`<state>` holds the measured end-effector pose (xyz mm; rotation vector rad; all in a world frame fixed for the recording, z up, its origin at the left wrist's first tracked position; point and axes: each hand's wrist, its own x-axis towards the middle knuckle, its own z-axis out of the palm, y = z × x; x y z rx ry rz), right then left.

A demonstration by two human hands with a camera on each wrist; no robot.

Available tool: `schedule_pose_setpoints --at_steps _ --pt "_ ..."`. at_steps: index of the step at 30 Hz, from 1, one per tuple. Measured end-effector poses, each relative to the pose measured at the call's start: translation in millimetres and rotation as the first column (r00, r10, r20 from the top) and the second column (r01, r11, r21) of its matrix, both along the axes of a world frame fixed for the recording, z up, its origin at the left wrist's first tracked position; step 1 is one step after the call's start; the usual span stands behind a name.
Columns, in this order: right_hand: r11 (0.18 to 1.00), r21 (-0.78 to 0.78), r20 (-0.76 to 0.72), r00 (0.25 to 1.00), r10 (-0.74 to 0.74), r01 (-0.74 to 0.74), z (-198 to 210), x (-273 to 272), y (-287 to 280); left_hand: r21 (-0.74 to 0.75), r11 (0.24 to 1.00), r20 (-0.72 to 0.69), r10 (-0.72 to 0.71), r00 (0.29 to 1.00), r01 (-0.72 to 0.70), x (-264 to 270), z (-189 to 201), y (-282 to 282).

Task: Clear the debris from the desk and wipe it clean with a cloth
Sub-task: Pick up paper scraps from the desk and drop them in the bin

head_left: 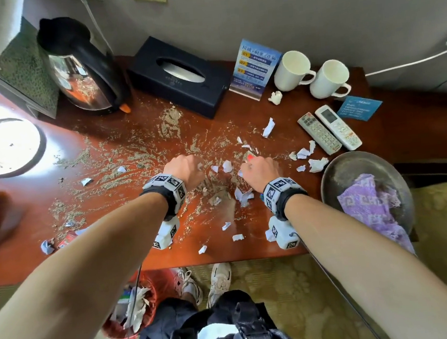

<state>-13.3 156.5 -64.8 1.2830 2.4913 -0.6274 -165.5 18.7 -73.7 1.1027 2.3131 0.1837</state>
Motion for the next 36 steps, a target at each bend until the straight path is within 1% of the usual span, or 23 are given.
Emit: schedule_pose_setpoints --at_steps 4,8,11,13,16,19,22,24,29,33,36 --pt "0.999 0.042 0.007 1.000 -0.004 0.004 -7.0 5.5 6.6 -0.018 1.000 0.077 0.022 0.997 -0.021 5.7 0.0 9.2" --pt "0.998 0.064 0.031 1.000 -0.006 0.004 -14.4 9.0 11.1 -0.012 1.000 0.010 0.024 1.000 -0.024 10.3 -5.6 15.6" --pt "0.993 0.105 0.065 0.997 0.044 -0.051 -16.1 10.9 13.8 -0.066 0.998 -0.049 -0.006 0.999 0.002 10.8 -9.1 20.2" --pt "0.991 0.120 0.077 0.996 0.053 -0.062 -17.3 10.1 16.9 -0.099 0.995 -0.097 -0.024 0.995 0.014 10.0 -12.5 22.9" --pt "0.988 0.133 0.079 0.994 0.072 -0.082 -19.9 6.7 20.4 -0.109 0.993 -0.137 -0.051 0.989 0.036 10.3 -17.3 26.0" --pt "0.983 0.127 0.092 0.988 0.123 -0.134 -22.1 2.5 22.3 -0.146 0.986 -0.185 -0.102 0.977 0.075 13.3 -15.9 29.6" --pt "0.970 0.117 0.108 0.974 0.200 -0.212 -25.0 -0.2 21.0 -0.221 0.970 -0.197 -0.142 0.970 0.097 16.2 -9.5 37.6" --pt "0.961 0.118 0.098 0.966 0.238 -0.248 -27.8 -0.7 19.0 -0.263 0.959 -0.207 -0.167 0.964 0.110 16.9 -8.5 43.9" --pt "0.948 0.107 0.059 0.954 0.295 -0.299 -29.3 -1.4 19.2 -0.308 0.942 -0.221 -0.204 0.954 0.131 20.0 -11.9 55.5" --pt "0.955 0.063 -0.022 0.956 0.292 -0.290 -28.7 -0.8 20.4 -0.299 0.935 -0.242 -0.267 0.933 0.190 21.3 -15.6 57.6" --pt "0.956 0.044 -0.045 0.955 0.292 -0.290 -29.5 0.0 21.2 -0.268 0.934 -0.229 -0.300 0.926 0.237 23.4 -19.6 57.6"
